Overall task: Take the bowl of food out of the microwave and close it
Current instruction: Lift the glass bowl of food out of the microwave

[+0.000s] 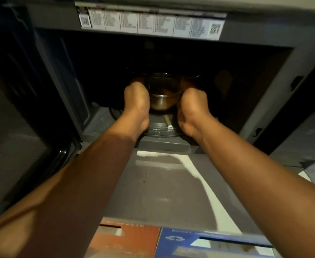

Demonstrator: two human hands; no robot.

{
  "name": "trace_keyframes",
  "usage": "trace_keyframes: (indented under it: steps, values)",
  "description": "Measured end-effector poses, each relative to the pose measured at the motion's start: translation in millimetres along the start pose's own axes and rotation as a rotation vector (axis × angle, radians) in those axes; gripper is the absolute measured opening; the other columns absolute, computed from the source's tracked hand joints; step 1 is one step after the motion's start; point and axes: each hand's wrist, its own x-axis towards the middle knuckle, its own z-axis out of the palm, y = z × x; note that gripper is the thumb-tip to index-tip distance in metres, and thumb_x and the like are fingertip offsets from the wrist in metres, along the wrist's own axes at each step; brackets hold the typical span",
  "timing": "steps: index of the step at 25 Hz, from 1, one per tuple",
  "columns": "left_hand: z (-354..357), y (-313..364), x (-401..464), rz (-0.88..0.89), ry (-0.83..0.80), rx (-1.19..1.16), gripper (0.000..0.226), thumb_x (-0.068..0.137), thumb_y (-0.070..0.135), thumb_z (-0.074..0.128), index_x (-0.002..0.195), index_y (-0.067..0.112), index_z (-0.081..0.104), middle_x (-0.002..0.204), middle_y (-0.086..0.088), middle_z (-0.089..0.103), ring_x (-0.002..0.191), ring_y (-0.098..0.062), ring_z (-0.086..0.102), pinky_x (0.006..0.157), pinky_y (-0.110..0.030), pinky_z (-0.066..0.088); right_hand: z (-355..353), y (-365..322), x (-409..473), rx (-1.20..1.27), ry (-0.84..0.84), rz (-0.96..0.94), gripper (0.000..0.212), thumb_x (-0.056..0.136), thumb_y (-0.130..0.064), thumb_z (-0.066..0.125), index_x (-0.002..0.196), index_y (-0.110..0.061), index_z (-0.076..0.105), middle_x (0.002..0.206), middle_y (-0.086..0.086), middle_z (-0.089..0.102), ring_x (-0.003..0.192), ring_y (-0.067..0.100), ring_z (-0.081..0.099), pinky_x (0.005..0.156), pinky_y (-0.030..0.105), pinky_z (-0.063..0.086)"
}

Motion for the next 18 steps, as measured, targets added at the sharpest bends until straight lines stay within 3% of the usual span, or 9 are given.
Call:
trace_keyframes:
  steps: [2,5,7,9,10,12,13,15,18]
  values:
    - [2,8,-21,-0.023,0.015,-0.013,0.023,0.092,0.01,0.044,0.098,0.004,0.066,0.09,-0.018,0.064,0.086,-0.032,0.062,0.087,-0.054,0.057,-7,-12,-20,-0.006,0.005,0.036,0.016,0.09,-0.013,0.05,0.093,-0.009,0.065,0.081,0.01,0.069,0.08,0.027,0.067,0.073,0.039,0.057]
    - [2,10,-62,-0.039,-0.006,-0.052,0.031,0.096,0.017,0.047,0.118,0.002,0.062,0.116,-0.021,0.065,0.108,-0.035,0.062,0.107,-0.062,0.045,-18,-26,-56,-0.076,-0.022,0.043,0.019,0.098,-0.024,0.047,0.105,-0.016,0.064,0.108,0.012,0.068,0.102,0.025,0.064,0.093,0.042,0.05]
    - [6,27,-98,-0.039,0.051,-0.053,0.025,0.097,0.019,0.049,0.116,0.01,0.064,0.126,-0.016,0.065,0.118,-0.03,0.062,0.112,-0.057,0.043,-27,-54,-90,-0.146,0.013,0.032,0.034,0.101,-0.024,0.046,0.131,-0.015,0.058,0.138,0.007,0.058,0.122,0.016,0.053,0.102,0.028,0.04]
    - [3,27,-119,-0.063,0.132,-0.045,0.023,0.099,0.017,0.051,0.117,0.021,0.065,0.132,-0.009,0.066,0.124,-0.025,0.061,0.114,-0.05,0.043,-35,-57,-115,-0.188,0.027,0.062,0.045,0.102,-0.023,0.045,0.146,-0.012,0.045,0.151,0.003,0.046,0.13,0.011,0.045,0.097,0.013,0.035]
    - [7,32,-132,-0.072,0.136,-0.037,0.024,0.1,0.017,0.052,0.118,0.024,0.065,0.133,-0.006,0.066,0.125,-0.024,0.061,0.113,-0.047,0.044,-42,-64,-127,-0.179,0.018,0.08,0.046,0.103,-0.023,0.045,0.148,-0.013,0.042,0.152,0.002,0.044,0.131,0.011,0.044,0.099,0.012,0.037]
    - [9,35,-161,-0.105,0.105,-0.012,0.022,0.1,0.022,0.052,0.118,0.028,0.065,0.129,-0.001,0.067,0.124,-0.023,0.061,0.108,-0.041,0.047,-59,-74,-152,-0.173,0.0,0.131,0.048,0.104,-0.029,0.043,0.15,-0.019,0.038,0.155,-0.001,0.041,0.135,0.012,0.043,0.11,0.025,0.035]
    - [13,40,-179,-0.121,0.065,0.002,0.023,0.101,0.024,0.052,0.12,0.029,0.064,0.128,0.001,0.067,0.124,-0.021,0.061,0.102,-0.036,0.049,-68,-84,-165,-0.177,0.013,0.135,0.049,0.103,-0.033,0.043,0.151,-0.022,0.037,0.155,-0.003,0.041,0.134,0.012,0.044,0.11,0.029,0.035]
    - [22,43,-208,-0.17,-0.006,0.025,0.028,0.102,0.029,0.052,0.128,0.03,0.062,0.131,0.001,0.065,0.123,-0.019,0.061,0.093,-0.03,0.05,-85,-99,-183,-0.146,0.082,0.144,0.048,0.103,-0.035,0.044,0.15,-0.026,0.038,0.148,-0.005,0.045,0.119,0.007,0.052,0.097,0.023,0.041]
    - [34,33,-245,-0.215,-0.121,0.014,0.032,0.101,0.031,0.055,0.133,0.029,0.059,0.133,-0.003,0.065,0.122,-0.022,0.062,0.102,-0.039,0.051,-110,-113,-210,-0.1,0.185,0.157,0.047,0.103,-0.035,0.044,0.149,-0.025,0.041,0.139,-0.003,0.052,0.105,0.001,0.056,0.077,0.014,0.045]
